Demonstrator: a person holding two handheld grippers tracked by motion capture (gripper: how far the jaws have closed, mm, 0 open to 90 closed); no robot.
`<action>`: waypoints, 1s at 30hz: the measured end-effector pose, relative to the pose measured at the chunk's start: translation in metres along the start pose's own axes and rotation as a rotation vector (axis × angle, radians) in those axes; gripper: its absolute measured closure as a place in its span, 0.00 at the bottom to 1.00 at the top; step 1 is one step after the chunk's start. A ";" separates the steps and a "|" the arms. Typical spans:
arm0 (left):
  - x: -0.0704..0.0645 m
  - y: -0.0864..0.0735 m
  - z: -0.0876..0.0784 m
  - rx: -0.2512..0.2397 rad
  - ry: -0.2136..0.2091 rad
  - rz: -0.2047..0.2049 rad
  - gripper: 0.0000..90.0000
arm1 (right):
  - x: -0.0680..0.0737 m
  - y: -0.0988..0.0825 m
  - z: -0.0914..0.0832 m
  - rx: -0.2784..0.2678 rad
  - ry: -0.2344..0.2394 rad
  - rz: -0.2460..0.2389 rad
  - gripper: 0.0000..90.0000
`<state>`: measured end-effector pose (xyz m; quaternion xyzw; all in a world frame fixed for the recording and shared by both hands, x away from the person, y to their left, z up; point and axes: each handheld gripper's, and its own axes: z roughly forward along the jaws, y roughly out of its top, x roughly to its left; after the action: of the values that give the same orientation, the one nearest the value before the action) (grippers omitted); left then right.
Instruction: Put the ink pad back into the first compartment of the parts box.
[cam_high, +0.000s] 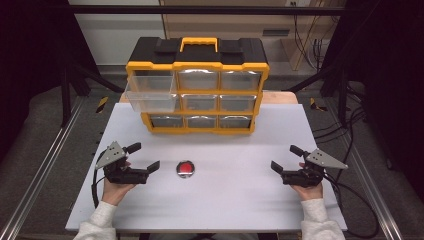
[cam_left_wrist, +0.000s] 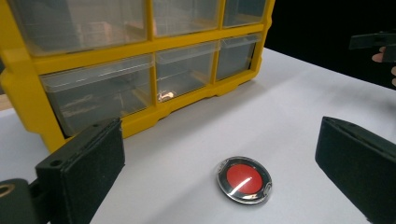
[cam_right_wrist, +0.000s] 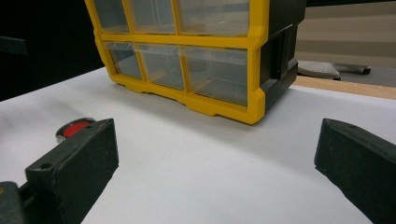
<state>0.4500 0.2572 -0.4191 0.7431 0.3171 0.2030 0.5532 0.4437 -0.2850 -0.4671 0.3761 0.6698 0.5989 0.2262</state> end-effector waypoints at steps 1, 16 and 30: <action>0.000 0.000 0.000 0.000 0.000 0.000 0.01 | 0.000 0.000 0.000 0.000 0.000 0.000 0.00; -0.016 0.014 0.030 0.055 -0.042 0.028 0.01 | 0.000 0.000 0.000 0.001 0.002 -0.006 0.00; -0.022 0.012 0.054 0.124 -0.062 0.028 0.01 | 0.001 -0.001 0.001 0.008 0.004 -0.006 0.00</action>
<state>0.4727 0.2023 -0.4230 0.7864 0.3010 0.1675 0.5127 0.4437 -0.2837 -0.4679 0.3738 0.6736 0.5965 0.2252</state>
